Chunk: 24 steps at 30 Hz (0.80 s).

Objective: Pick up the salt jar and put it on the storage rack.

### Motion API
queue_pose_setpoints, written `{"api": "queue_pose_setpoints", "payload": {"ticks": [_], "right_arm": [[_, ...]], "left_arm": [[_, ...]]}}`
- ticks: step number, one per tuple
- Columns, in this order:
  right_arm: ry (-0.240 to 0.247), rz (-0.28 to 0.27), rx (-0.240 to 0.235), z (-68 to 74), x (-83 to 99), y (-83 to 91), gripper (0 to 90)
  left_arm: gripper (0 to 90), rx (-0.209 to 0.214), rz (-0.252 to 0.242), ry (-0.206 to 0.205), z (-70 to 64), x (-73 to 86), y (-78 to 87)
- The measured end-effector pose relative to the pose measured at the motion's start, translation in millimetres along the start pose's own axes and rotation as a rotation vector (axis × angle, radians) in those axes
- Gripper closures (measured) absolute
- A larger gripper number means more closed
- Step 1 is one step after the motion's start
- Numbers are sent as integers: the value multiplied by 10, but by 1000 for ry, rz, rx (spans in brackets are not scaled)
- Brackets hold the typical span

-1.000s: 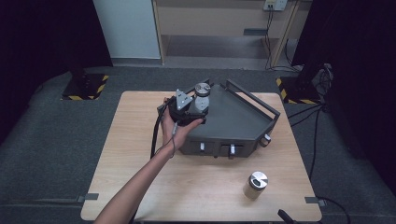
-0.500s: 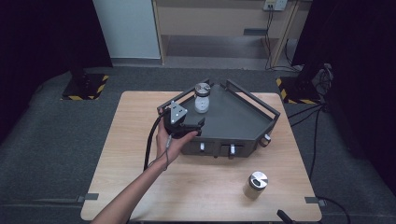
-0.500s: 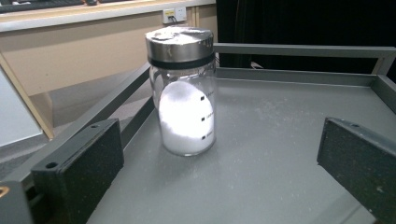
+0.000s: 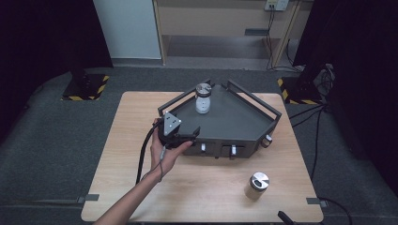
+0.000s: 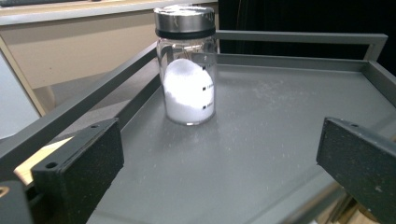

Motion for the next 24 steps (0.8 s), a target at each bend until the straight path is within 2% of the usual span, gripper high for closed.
{"api": "queue_pose_setpoints", "payload": {"ticks": [5, 8, 24], "right_arm": [[1, 0, 0, 0, 0, 7, 29], [2, -1, -3, -2, 1, 6, 29], [9, 6, -10, 0, -2, -7, 29]], "left_arm": [[0, 8, 6, -14, 3, 111, 157], [0, 10, 10, -2, 23, 198, 244], [0, 2, 55, 32, 34, 573, 450]]}}
Point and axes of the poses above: each handheld gripper's, and its own axes: y roughly backward along the jaws, x roughly out of its underside, z roughly to its left, the point moved 2 cm from there along -y, roughly forward along the jaws, and after that the axes turned 4 degrees about -x, right-handed, at the moved point
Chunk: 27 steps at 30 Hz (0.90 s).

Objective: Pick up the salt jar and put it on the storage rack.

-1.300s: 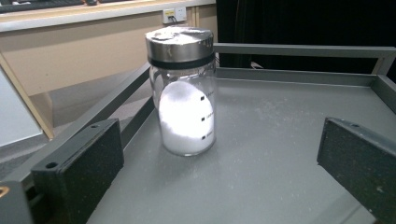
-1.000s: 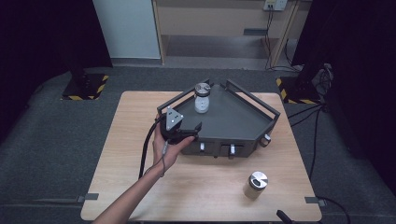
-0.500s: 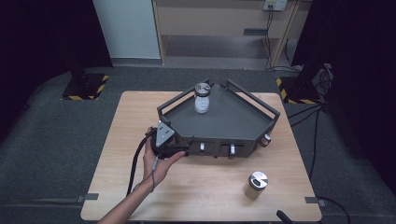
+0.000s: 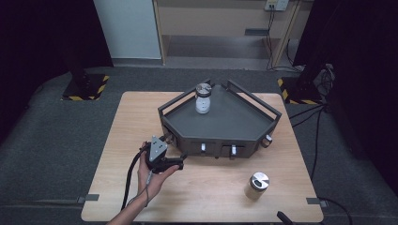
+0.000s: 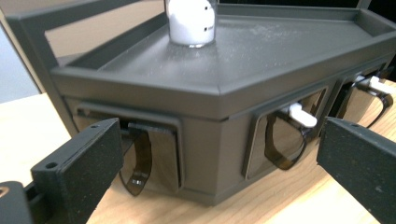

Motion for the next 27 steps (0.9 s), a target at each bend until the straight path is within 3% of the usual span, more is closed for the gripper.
{"api": "queue_pose_setpoints", "payload": {"ticks": [13, 20, 27], "right_arm": [[0, 0, 0, -6, 1, 1, 29], [2, 3, -2, -10, -2, 3, 29], [6, 4, -6, -9, -4, 3, 29]], "left_arm": [[0, 5, 25, -1, -4, 77, 91], [0, 12, 61, -13, -31, 157, 222], [0, 22, 120, 19, -44, 230, 336]]}}
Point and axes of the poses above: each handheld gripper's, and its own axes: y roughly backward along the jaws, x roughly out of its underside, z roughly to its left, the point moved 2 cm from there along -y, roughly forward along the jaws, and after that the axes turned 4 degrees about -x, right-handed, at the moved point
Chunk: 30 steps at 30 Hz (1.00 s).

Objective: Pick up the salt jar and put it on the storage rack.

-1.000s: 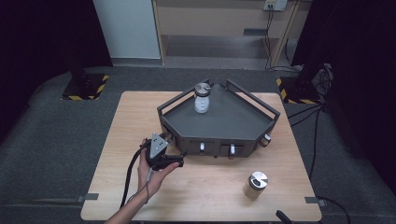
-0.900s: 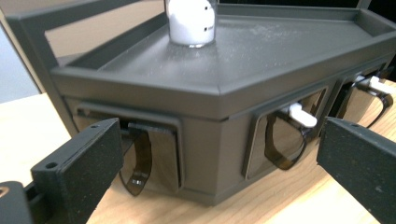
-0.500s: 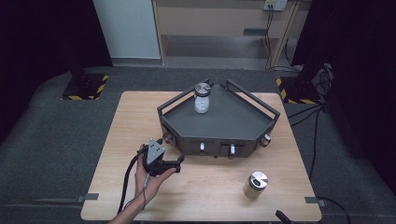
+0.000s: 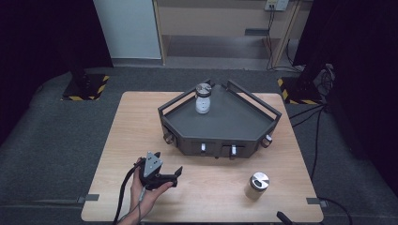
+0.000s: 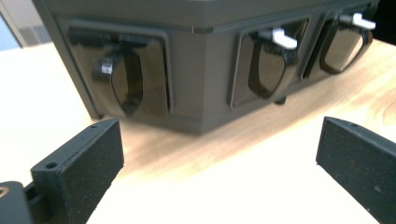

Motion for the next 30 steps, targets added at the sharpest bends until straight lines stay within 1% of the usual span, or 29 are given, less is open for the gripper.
{"api": "queue_pose_setpoints", "payload": {"ticks": [2, 4, 6, 11, 13, 15, 17, 21, 25, 30], "right_arm": [[-1, -1, 1, -1, 1, 3, 29], [-2, 0, 1, -3, 1, 3, 29], [-2, 0, 2, -6, 1, 3, 29], [0, -1, -2, -7, 0, 2, 29], [1, -2, -3, -9, -1, 2, 29], [3, -2, -4, -13, -2, 5, 29], [3, -3, -4, -15, -3, 6, 29], [3, -3, -3, -18, -3, 13, 29], [3, -2, 0, -20, -3, 14, 29], [7, 1, 6, -18, -5, 11, 29]], "left_arm": [[2, -3, 24, -2, -11, 14, 32], [5, -6, 54, 11, -21, 15, 69], [6, 1, 61, 27, -19, 40, 117], [8, -8, 88, 22, -39, 87, 230], [8, -15, 104, 17, -36, 115, 247], [8, -24, 113, 29, -30, 141, 240], [8, -35, 111, 35, -36, 152, 227], [8, -40, 118, 15, -54, 158, 214], [8, -40, 114, 22, -59, 168, 214], [9, -27, 117, 25, -62, 173, 217]]}}
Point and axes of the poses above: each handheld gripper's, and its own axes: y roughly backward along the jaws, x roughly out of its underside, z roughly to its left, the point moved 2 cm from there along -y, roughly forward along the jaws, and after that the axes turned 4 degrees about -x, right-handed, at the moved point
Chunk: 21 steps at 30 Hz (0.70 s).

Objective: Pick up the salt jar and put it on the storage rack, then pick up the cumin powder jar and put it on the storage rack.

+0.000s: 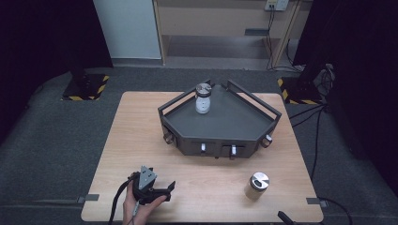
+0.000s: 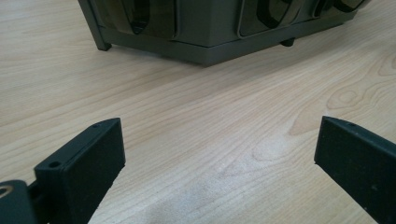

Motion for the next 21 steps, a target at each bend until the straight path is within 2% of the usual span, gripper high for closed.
{"api": "queue_pose_setpoints", "payload": {"ticks": [3, 13, 21], "right_arm": [[-4, 2, 5, -5, -2, -9, 29], [-2, 1, 3, -15, -14, -56, 29], [-1, 3, 14, -6, -18, -65, 29]], "left_arm": [[8, 6, -3, -4, 3, 7, 7], [8, -22, -28, 7, 22, 50, 51], [8, -21, -32, 14, 34, 56, 51]]}}
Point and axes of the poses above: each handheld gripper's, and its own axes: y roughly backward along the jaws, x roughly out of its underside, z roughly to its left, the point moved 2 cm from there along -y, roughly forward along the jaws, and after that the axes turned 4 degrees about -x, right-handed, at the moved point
